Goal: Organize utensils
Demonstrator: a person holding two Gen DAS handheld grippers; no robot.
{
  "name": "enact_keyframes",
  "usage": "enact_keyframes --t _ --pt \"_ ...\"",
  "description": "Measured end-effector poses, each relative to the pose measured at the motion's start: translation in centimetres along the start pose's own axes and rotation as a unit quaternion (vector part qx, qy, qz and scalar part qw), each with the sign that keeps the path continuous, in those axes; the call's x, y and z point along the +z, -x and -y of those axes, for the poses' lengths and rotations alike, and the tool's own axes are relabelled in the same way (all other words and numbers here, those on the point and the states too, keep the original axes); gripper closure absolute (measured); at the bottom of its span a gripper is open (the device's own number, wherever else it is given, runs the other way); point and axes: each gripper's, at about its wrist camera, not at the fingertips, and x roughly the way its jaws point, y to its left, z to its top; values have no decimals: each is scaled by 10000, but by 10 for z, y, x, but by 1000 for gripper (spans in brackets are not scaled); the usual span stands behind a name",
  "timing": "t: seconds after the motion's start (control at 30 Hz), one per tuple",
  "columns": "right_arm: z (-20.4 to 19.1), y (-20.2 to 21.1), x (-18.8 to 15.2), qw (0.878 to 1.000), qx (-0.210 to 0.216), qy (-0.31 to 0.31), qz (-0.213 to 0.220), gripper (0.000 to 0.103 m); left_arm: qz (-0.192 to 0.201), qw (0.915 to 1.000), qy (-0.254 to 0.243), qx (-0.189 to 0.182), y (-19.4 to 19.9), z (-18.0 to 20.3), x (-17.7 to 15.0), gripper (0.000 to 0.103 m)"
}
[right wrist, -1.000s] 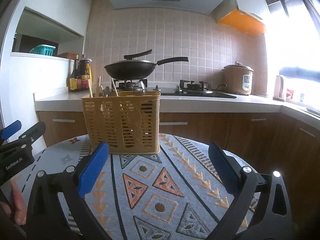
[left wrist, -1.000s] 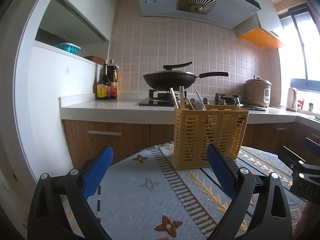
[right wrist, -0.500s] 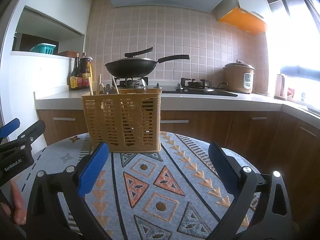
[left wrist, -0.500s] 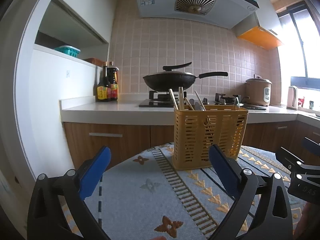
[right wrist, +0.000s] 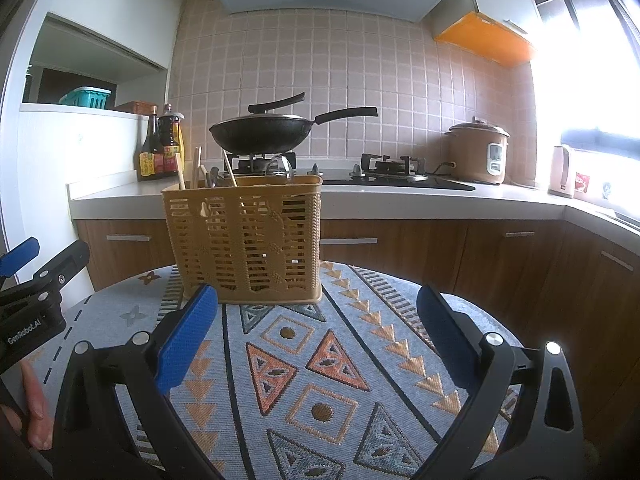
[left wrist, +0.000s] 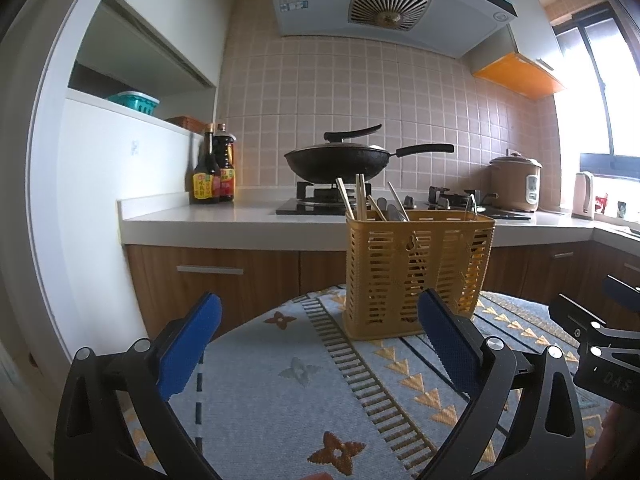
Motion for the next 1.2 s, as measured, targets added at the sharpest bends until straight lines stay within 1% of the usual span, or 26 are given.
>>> enact_keyframes --t 1.2 --pt "0 -2 -2 9999 -49 -58 -92 8 -109 9999 -28 -91 -4 3 -3 8"
